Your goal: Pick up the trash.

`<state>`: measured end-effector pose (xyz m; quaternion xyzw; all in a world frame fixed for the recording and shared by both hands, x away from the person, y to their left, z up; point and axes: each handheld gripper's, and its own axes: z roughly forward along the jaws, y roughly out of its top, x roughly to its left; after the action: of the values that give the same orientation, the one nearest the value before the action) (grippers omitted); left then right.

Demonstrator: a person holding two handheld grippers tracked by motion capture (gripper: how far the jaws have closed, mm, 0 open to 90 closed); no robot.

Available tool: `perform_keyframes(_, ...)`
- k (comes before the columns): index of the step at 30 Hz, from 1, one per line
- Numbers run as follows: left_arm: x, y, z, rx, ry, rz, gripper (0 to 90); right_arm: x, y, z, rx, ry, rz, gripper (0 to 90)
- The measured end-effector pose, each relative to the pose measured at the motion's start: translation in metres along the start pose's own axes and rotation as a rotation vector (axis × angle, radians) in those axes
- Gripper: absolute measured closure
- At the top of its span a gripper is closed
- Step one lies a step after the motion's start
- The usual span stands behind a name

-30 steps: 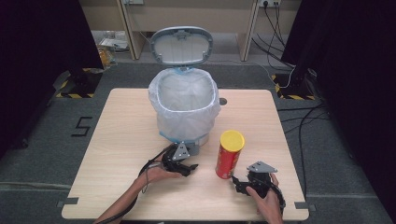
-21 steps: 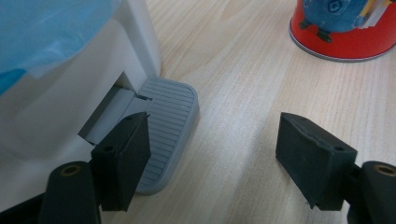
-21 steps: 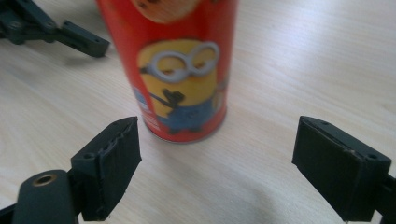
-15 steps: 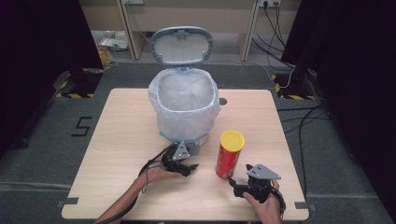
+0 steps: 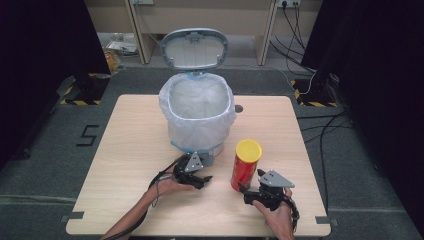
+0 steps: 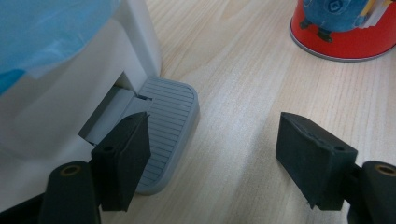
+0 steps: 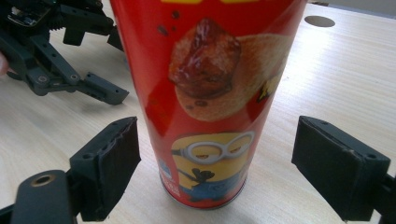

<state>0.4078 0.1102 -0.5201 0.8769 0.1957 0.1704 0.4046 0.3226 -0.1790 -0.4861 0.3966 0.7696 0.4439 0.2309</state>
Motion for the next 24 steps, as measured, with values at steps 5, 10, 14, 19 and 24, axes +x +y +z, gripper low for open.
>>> perform_keyframes(5, 0.000, 0.000, 0.000, 0.000, 0.000, 0.000, 25.6, 0.001, -0.002, 0.006, 0.001, 0.007, -0.009, 15.2)
perform_keyframes(10, 0.000, 0.000, 0.000, 0.000, 0.000, 0.001, 25.5, 0.001, -0.001, 0.016, -0.030, 0.030, -0.010, 18.0)
perform_keyframes(14, 0.000, 0.000, 0.000, -0.003, -0.003, 0.000, 25.6, -0.001, -0.001, 0.021, -0.047, 0.040, 0.004, 20.6)
perform_keyframes(19, 0.000, 0.000, 0.000, -0.003, -0.002, 0.001, 25.6, -0.002, 0.001, 0.025, -0.049, 0.049, 0.007, 24.1)
perform_keyframes(24, 0.000, 0.000, 0.000, -0.002, -0.002, 0.001, 25.6, -0.005, 0.006, 0.020, -0.074, 0.033, 0.009, 24.6)
